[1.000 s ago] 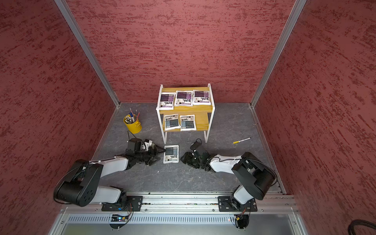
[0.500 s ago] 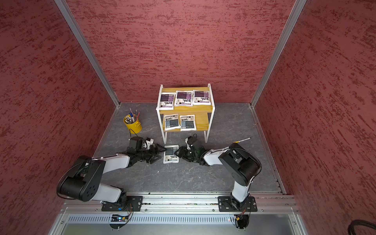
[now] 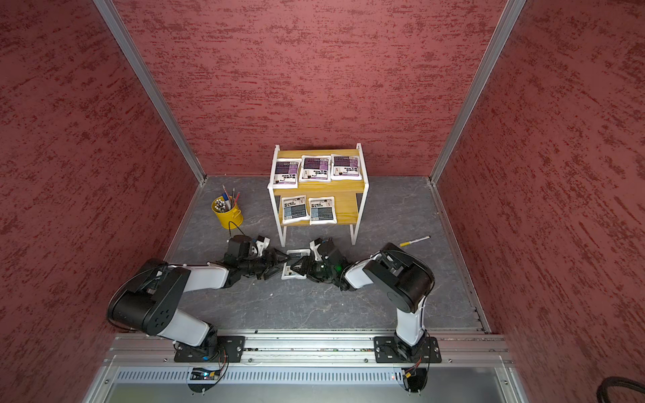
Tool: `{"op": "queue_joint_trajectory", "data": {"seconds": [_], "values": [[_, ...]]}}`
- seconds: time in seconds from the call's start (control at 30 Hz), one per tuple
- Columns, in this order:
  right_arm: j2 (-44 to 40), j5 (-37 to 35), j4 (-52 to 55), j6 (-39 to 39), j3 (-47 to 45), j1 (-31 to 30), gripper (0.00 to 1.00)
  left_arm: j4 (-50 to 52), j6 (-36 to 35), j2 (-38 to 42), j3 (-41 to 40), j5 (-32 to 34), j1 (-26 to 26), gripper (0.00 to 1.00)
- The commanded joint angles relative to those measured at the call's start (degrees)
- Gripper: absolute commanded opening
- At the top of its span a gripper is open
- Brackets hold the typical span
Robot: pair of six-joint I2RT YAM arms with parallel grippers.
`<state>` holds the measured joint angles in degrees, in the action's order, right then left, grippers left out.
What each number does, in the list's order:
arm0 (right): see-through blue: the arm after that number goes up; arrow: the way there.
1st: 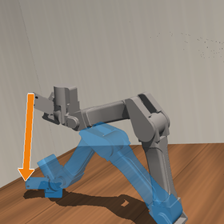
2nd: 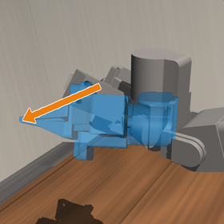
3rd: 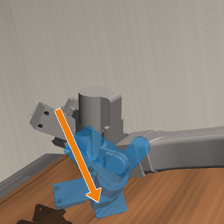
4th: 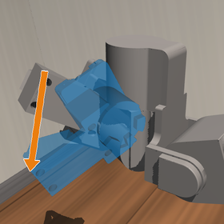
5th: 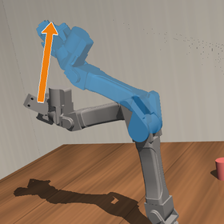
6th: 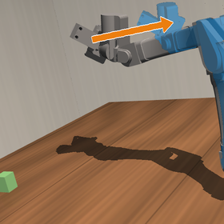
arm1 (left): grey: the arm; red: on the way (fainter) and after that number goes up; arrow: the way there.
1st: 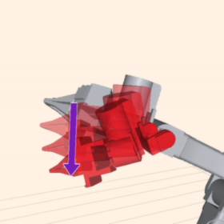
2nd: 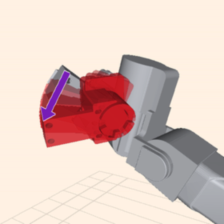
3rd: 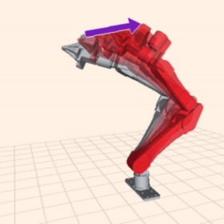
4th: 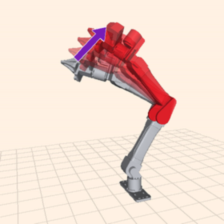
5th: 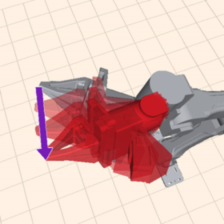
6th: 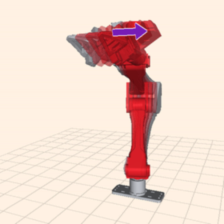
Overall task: Place the bagged coffee beans on the shelf by color
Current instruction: Pick up the bagged coffee beans at the center of the board.
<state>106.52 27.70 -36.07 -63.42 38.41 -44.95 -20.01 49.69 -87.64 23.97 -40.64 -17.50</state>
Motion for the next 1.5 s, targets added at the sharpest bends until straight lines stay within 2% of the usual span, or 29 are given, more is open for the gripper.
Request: {"op": "queue_joint_trajectory", "data": {"seconds": [0.0, 0.43, 0.67, 0.9, 1.1, 1.33, 1.47], "values": [[2.2, 0.6, 3.9, -1.5, -2.4, -0.8, 0.54, 2.5, 0.1, 0.1, -2.2, 1.1, -0.3, 0.75], [0.8, 0.4, -0.1, -2.3, -6.1, -0.8, 0.21, 2.7, -0.1, 2.5, -4.1, 0.2, 0.4, 0.76], [-1.7, 1.0, -0.3, -0.9, -7.2, -0.8, 0.11, 7.0, -2.4, 6.0, -4.3, -1.2, 1.6, 0.78], [-7.8, 4.5, 1.9, 2.7, -8.5, -0.5, 0.03, 14.1, -4.7, 13.0, -3.8, -5.9, 4.2, 0.80], [-17.3, 11.6, 12.0, 8.9, -7.5, 0.6, 0.03, 21.0, -6.5, 20.5, -2.1, -12.8, 5.9, 0.81], [-31.5, 20.6, 42.2, 24.1, 1.5, 2.9, 0.02, 25.6, -6.1, 29.7, 0.2, -21.1, 8.6, 0.82], [-35.1, 25.7, 52.9, 29.2, 6.6, 4.1, 0.02, 26.0, -6.0, 31.3, 2.5, -25.1, 9.8, 0.82]]}}
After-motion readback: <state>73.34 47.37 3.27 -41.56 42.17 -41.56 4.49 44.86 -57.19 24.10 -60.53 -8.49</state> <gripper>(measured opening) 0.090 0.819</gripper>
